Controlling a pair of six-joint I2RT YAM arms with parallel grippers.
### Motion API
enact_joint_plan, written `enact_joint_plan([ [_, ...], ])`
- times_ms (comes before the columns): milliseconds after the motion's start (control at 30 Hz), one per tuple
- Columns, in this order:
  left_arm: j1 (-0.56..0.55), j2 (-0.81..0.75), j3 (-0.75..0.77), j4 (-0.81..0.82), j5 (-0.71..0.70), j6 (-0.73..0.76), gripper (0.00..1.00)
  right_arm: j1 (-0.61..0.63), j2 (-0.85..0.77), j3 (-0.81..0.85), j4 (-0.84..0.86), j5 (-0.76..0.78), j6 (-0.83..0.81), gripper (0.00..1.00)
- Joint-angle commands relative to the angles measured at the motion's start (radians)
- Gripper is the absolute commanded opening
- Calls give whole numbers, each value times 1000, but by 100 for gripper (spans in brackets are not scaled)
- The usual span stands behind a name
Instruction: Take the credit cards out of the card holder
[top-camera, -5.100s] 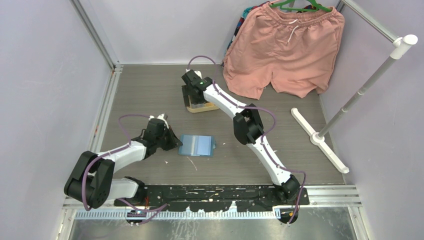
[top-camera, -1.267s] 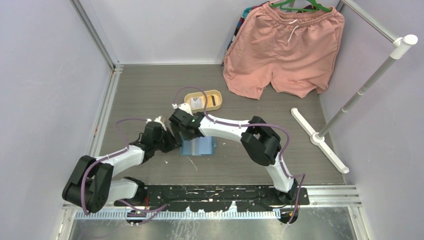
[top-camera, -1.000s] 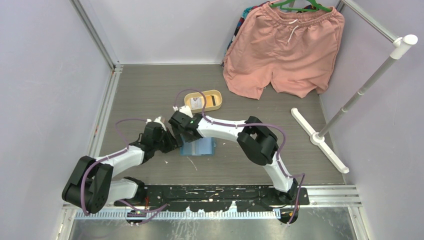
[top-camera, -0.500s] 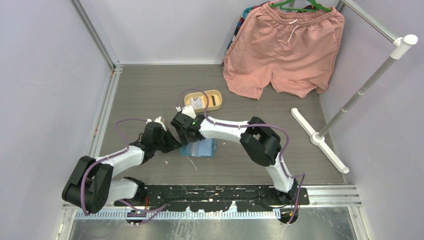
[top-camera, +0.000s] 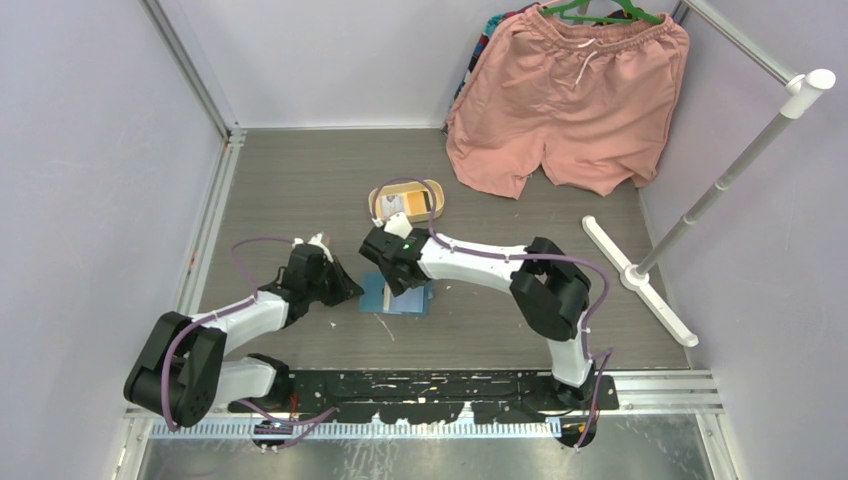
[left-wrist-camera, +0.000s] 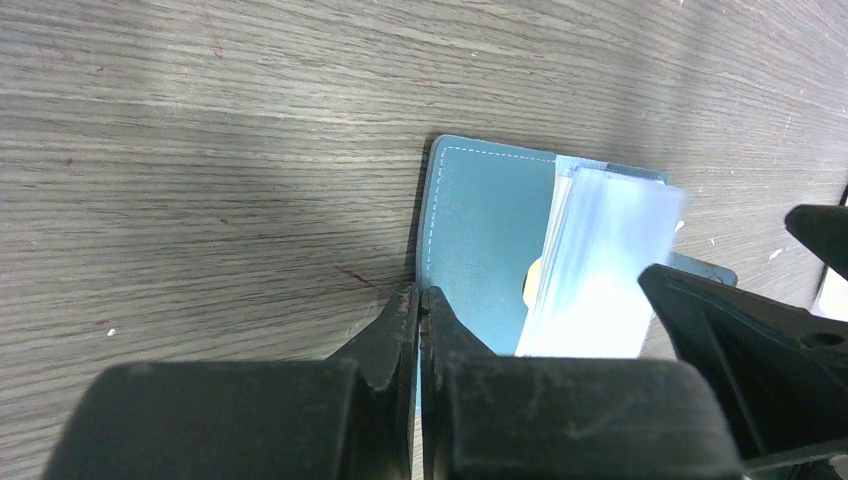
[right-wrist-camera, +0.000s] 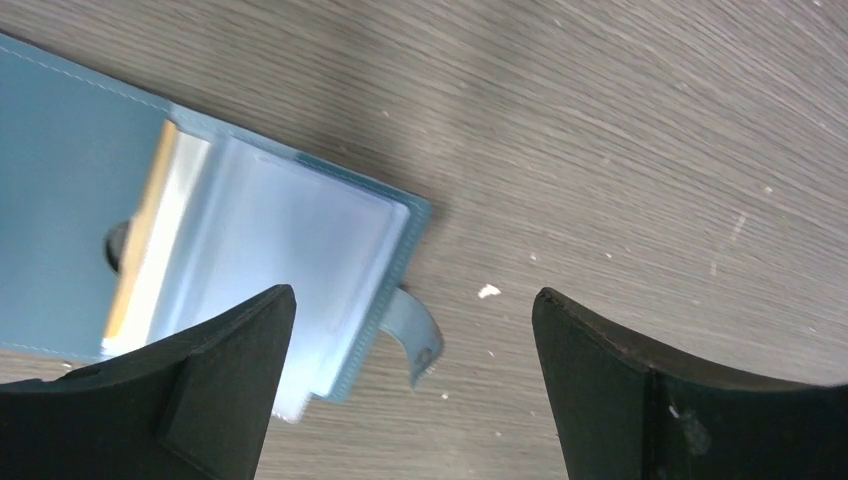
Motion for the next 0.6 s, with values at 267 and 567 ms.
enact_joint_plan([
  [267, 3, -23, -14, -7, -22, 8, 0, -24, -173, 21, -63, 115, -56, 97],
  [567, 4, -68, -1, -50, -34, 9, 0, -272, -321, -220, 522, -736, 278, 96],
])
